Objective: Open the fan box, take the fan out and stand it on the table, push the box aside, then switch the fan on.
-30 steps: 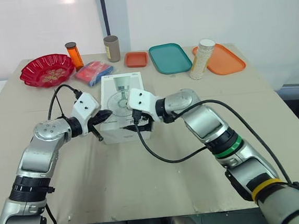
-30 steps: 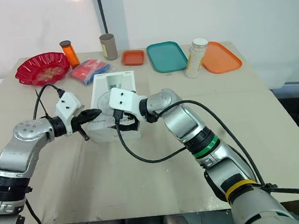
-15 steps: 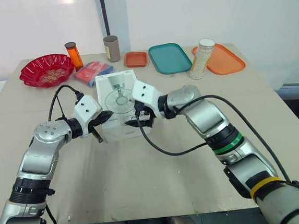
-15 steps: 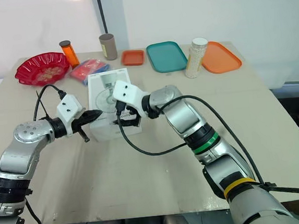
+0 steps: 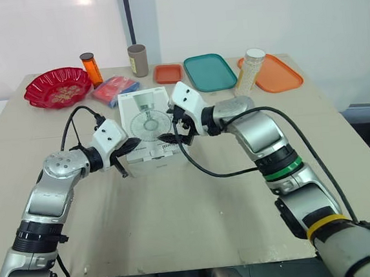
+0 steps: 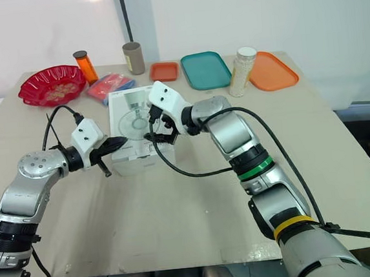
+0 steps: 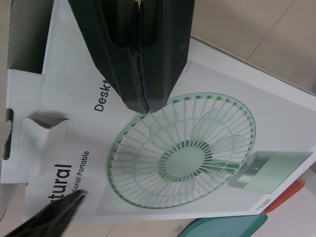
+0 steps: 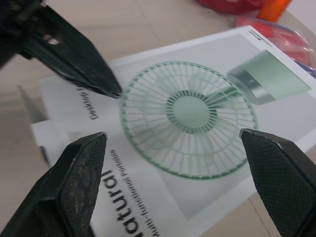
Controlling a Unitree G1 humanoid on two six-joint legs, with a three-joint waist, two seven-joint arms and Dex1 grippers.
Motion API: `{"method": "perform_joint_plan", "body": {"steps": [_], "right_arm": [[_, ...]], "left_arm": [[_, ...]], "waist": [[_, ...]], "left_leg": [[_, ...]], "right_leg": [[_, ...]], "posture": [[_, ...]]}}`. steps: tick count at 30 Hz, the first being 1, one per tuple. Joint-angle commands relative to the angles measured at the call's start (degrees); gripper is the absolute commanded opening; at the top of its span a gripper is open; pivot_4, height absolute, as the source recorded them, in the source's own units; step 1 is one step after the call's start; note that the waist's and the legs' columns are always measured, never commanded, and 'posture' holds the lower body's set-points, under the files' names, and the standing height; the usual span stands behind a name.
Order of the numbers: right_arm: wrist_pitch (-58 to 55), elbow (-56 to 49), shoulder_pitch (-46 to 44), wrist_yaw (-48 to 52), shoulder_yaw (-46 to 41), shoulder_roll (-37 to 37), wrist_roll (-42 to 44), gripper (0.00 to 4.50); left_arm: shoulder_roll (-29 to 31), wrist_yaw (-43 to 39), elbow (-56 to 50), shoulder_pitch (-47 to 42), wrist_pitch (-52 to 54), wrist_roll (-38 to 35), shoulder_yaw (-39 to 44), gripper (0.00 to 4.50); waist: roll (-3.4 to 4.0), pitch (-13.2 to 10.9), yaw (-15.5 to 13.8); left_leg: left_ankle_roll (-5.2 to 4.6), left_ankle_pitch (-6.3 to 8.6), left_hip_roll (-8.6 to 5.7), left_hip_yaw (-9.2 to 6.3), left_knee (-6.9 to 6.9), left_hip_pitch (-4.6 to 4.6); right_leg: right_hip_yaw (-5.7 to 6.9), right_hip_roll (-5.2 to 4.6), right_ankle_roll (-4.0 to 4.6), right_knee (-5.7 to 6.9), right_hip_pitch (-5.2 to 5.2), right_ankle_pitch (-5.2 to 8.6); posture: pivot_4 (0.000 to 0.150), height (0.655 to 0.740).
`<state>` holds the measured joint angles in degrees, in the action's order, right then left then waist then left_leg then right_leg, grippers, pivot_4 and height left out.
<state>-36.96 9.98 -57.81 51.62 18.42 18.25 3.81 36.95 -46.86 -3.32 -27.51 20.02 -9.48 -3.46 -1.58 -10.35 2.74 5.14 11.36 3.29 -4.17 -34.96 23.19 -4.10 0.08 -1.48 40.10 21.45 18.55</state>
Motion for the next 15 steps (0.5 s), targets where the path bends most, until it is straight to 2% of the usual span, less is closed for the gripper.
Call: {"method": "perform_joint_plan", "body": {"steps": [1,5,15], "right_arm": [[-0.40,-9.99,4.08,7.24,-3.74,3.93,7.08,4.44],[0.61,-16.35,10.06,13.19,-3.93,8.81,10.63,4.44],[4.36,-14.09,16.51,11.24,2.04,10.67,5.80,4.44]], "left_arm": [[1.22,-1.51,1.52,1.33,1.57,0.66,-0.99,0.05],[1.90,-2.24,1.65,0.98,1.59,0.20,-0.34,0.05],[2.28,-4.19,1.50,-0.82,2.61,-1.55,1.00,0.05]], "waist": [[0.00,0.00,0.00],[0.00,0.00,0.00],[0.01,0.00,0.23]], "left_leg": [[0.00,0.00,0.00,0.00,0.00,0.00],[0.00,0.00,0.00,0.00,0.00,0.00],[-0.02,0.01,0.01,0.00,0.00,-0.02]], "right_leg": [[0.00,0.00,0.00,0.00,0.00,0.00],[0.00,0.00,0.00,-0.01,-0.02,0.00],[-0.04,0.05,-0.04,-0.05,-0.03,0.02]], "posture": [[0.150,0.7400],[0.150,0.7400],[0.150,0.7400]]}}
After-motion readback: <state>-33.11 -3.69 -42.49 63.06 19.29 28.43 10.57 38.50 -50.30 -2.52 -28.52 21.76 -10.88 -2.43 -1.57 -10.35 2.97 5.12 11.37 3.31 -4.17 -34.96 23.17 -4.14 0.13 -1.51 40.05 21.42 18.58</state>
